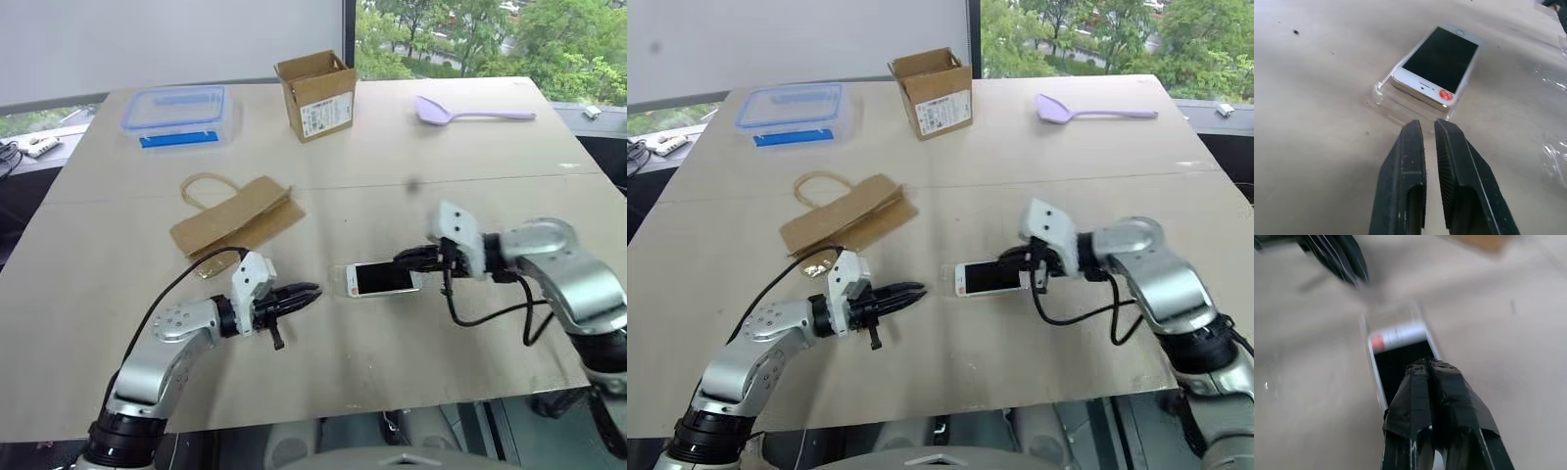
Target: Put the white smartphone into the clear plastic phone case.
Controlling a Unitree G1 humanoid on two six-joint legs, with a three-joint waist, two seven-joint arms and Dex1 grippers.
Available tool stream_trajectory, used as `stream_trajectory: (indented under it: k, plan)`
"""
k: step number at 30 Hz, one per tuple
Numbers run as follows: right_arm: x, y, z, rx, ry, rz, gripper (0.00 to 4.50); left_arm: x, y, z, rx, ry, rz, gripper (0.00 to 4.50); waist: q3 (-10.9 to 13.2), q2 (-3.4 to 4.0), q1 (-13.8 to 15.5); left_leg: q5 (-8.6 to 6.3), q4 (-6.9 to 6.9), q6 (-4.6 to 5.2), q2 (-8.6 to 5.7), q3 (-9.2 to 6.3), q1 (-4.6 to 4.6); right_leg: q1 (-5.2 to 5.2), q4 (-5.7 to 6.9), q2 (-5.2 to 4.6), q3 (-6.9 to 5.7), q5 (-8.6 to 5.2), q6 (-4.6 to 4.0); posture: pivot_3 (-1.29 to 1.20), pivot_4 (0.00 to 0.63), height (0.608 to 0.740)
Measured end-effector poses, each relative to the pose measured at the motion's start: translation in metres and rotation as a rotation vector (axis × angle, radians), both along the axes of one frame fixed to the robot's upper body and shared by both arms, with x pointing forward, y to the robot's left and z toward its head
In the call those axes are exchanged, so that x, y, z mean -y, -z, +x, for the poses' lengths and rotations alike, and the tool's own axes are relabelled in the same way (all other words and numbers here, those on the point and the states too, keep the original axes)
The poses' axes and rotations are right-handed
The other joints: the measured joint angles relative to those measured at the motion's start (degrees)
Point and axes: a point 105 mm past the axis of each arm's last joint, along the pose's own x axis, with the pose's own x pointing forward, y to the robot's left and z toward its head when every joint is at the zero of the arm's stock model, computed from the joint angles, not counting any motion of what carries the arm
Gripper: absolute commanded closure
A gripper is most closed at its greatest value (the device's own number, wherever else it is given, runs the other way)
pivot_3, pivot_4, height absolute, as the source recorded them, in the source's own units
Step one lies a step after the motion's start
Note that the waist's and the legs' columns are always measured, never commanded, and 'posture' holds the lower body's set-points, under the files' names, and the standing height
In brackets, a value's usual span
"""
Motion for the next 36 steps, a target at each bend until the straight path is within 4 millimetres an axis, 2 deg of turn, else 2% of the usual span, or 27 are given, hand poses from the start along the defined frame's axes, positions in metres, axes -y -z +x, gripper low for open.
stream_trajectory:
  k: [4, 6, 7, 8, 16, 22, 27, 36]
  plan:
    - [0.014, 0.004, -0.002, -0.003, 0.072, -0.018, 4.5, 0.005, 0.001, 0.003, 0.011, 0.019, 0.028, 4.07, 0.0, 0.0, -0.2, 0.0, 0.0, 0.0, 0.03, -0.02, 0.06, 0.0, 0.05, 0.09, 0.04, -0.01, 0.01, 0.0, 0.15, 0.74]
    - [0.024, 0.012, -0.004, -0.008, 0.116, -0.051, 4.5, 0.003, 0.008, 0.006, 0.01, 0.016, 0.059, 4.07, 0.0, 0.0, 0.0, 0.0, 0.0, 0.0, 0.02, -0.02, 0.04, 0.0, 0.04, 0.09, 0.04, -0.01, 0.01, 0.0, 0.15, 0.74]
    - [0.026, 0.015, -0.004, -0.014, 0.13, -0.059, 4.5, 0.002, 0.011, 0.007, 0.003, 0.012, 0.067, 4.3, 0.0, 0.0, 0.0, 0.0, 0.01, 0.0, 0.02, -0.01, 0.03, 0.0, 0.03, 0.09, 0.05, -0.01, 0.01, 0.0, 0.15, 0.74]
    - [0.028, 0.018, -0.005, -0.019, 0.147, -0.062, 4.5, 0.0, 0.016, 0.008, -0.008, 0.009, 0.078, 4.3, 0.0, 0.0, -0.1, 0.0, 0.01, 0.0, 0.02, 0.03, 0.04, -0.01, 0.03, 0.09, 0.09, -0.01, 0.01, 0.0, 0.15, 0.74]
    - [0.028, 0.017, -0.007, 0.003, 0.164, -0.06, 4.5, -0.001, 0.017, 0.012, 0.021, 0.023, 0.091, 4.3, 0.0, -0.01, 0.0, 0.0, 0.01, 0.0, 0.02, 0.04, 0.04, -0.01, 0.02, 0.09, 0.12, -0.03, 0.03, 0.0, 0.15, 0.74]
    - [0.044, 0.03, 0.001, 0.028, 0.196, -0.168, 4.5, 0.008, 0.018, 0.018, 0.054, 0.035, 0.112, 4.3, 0.0, -0.04, 0.3, 0.0, 0.06, 0.0, 0.0, 0.05, 0.05, 0.02, 0.03, 0.07, 0.12, -0.03, 0.05, 0.0, 0.15, 0.74]
    - [0.031, 0.03, 0.003, 0.037, 0.147, -0.152, 4.5, 0.016, 0.016, 0.023, 0.096, 0.048, 0.141, 4.3, 0.0, -0.04, 0.0, 0.0, 0.05, 0.0, 0.0, 0.05, 0.05, 0.02, 0.04, 0.09, 0.14, -0.01, 0.06, 0.0, 0.15, 0.74]
    - [0.007, 0.034, 0.01, 0.078, 0.049, -0.177, 4.5, 0.015, 0.017, 0.025, 0.097, 0.046, 0.143, 4.3, -0.1, -0.06, 0.0, 0.0, 0.06, 0.01, 0.01, 0.05, 0.09, 0.03, 0.05, 0.09, 0.14, 0.06, 0.18, 0.0, 0.15, 0.74]
